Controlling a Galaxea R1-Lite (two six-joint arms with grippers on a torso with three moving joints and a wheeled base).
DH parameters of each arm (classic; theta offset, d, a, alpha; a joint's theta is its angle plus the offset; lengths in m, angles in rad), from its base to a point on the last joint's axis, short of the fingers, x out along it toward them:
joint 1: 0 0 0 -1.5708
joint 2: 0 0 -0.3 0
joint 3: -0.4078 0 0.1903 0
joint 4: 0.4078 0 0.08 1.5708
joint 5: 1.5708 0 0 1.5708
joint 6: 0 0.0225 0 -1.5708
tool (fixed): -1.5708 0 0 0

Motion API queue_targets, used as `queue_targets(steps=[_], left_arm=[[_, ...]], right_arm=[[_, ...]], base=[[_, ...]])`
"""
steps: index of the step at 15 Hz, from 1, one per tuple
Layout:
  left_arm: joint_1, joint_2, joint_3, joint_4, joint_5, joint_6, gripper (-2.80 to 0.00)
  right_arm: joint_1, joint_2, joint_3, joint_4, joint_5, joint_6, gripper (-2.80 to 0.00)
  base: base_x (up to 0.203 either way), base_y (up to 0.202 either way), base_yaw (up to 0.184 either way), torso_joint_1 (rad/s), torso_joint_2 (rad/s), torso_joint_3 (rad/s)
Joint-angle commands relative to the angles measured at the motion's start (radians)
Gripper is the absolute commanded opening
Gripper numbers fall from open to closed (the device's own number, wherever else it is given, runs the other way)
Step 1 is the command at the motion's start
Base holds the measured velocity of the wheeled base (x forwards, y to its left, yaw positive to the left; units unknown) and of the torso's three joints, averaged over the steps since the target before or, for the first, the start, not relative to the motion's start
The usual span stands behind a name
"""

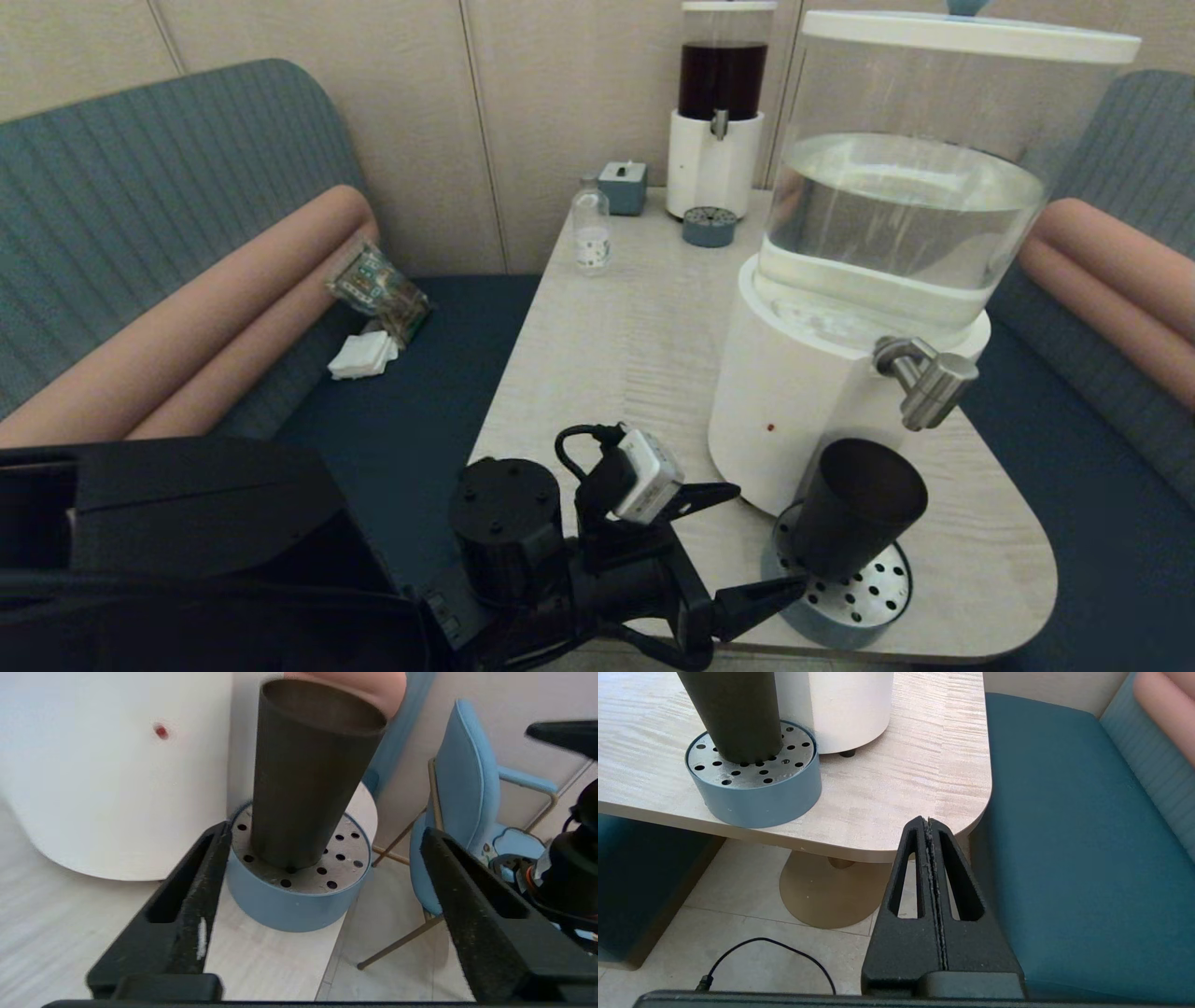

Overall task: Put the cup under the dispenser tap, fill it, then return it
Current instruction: Place the cup next to the water dispenser

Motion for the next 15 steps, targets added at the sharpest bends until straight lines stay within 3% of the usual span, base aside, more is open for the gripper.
queue_targets(steps=[1,15], left_arm=[[-0.004,0.042,-0.017,-0.008,-0.002,-0.003,0.0],[-0.004,0.071,-0.069,-0.008,-0.003,-0.006,0.0]], right_arm=[[0.0,-0.001,0.0,0.0,-0.001,-0.001,-2.8],[0.0,-0.001,0.001,0.0,-0.001,-0.002,-2.8]], base=[[0.0,0.0,0.0,0.0,0.0,0.0],[0.0,0.0,0.0,0.0,0.0,0.0]])
